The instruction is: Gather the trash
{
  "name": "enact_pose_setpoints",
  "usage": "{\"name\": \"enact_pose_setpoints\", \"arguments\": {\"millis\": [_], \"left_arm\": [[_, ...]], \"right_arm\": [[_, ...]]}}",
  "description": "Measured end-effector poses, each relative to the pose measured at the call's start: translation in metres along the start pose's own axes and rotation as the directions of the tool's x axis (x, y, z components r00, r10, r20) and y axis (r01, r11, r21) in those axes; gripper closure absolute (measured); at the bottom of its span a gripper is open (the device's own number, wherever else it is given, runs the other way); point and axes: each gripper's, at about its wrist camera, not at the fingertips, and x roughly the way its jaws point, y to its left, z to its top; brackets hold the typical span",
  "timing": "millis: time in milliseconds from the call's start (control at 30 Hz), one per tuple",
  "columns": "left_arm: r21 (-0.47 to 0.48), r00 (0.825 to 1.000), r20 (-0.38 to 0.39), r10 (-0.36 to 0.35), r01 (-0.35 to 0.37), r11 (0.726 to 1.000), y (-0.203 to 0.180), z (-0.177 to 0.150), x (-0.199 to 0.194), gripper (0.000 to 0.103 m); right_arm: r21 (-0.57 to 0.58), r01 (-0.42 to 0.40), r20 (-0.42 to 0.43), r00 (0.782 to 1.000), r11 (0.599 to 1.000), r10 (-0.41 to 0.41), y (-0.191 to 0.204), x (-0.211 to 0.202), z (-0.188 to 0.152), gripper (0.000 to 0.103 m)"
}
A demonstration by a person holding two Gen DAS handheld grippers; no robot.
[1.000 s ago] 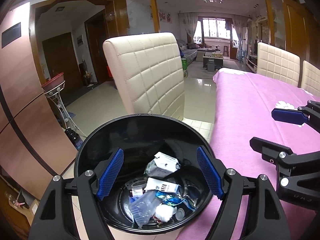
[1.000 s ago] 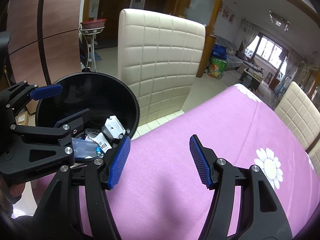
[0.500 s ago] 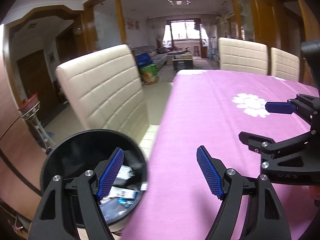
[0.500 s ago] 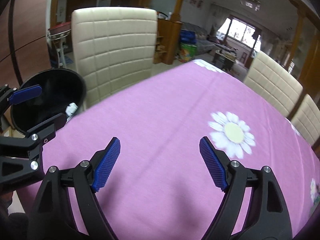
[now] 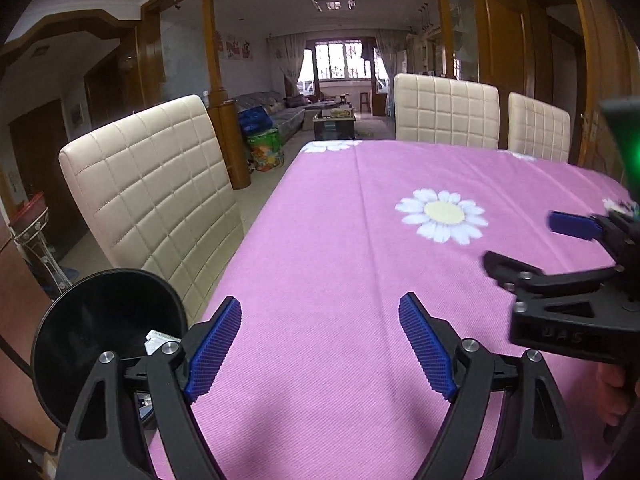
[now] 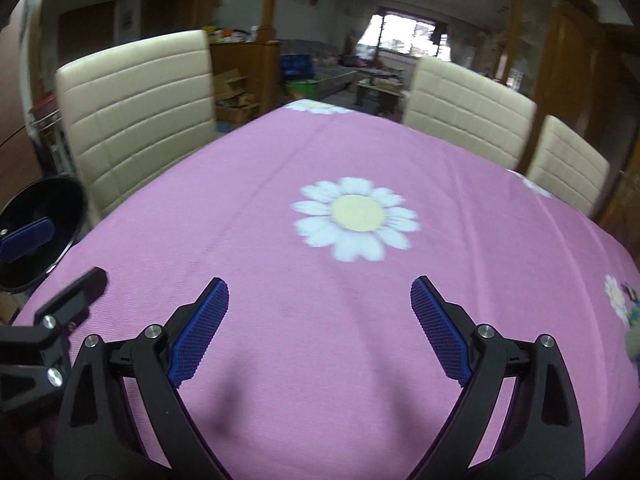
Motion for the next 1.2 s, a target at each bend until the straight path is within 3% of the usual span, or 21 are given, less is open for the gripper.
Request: {"name": "enact_pose_setpoints", "arguments": {"millis": [133, 200, 333, 400, 567, 733, 967, 1200], "left_arm": [[-0.015, 0.997, 0.047, -0.062, 0.063, 0.998, -0.016, 0.008, 0.002, 0.022], [-0.001, 0.996, 0.077, -0.054, 0.055, 0.999, -0.024, 0.011, 0.001, 0.019], [-0.012, 0.986, 0.139, -0.089, 0.092, 0.996, -0.044, 0.018, 0.003, 0.019], [-0.002, 0.983, 0.159, -0.096, 0.097, 0.995, -0.05, 0.021, 0.002, 0.019], [-0.047, 0.974, 0.215, -0.071, 0.082, 0.995, -0.038, 0.021, -0.005, 0.019], [-0.107, 0.978, 0.205, -0.049, 0.072, 0.992, -0.023, 0.019, -0.004, 0.019], [-0.082, 0.962, 0.273, -0.018, 0.042, 0.996, -0.027, 0.015, -0.017, 0.019], [-0.057, 0.946, 0.322, -0.03, 0.051, 0.997, -0.03, 0.014, -0.026, 0.01]], "right_arm": [[0.097, 0.026, 0.049, 0.998, 0.995, -0.031, -0.032, -0.006, -0.005, 0.005], [0.138, 0.07, 0.079, 0.994, 0.988, -0.081, -0.044, -0.006, -0.007, 0.004], [0.182, 0.173, 0.177, 0.963, 0.968, -0.205, -0.057, -0.021, -0.001, 0.004], [0.208, 0.181, 0.21, 0.951, 0.961, -0.225, -0.062, -0.028, -0.001, 0.004], [0.21, 0.161, 0.245, 0.946, 0.964, -0.211, -0.056, -0.036, -0.001, 0.004], [0.169, 0.146, 0.24, 0.953, 0.975, -0.184, -0.044, -0.033, -0.003, 0.004], [0.153, 0.153, 0.298, 0.935, 0.976, -0.194, -0.034, -0.044, -0.007, 0.004], [0.152, 0.159, 0.273, 0.942, 0.975, -0.196, -0.034, -0.04, -0.006, 0.004]]}}
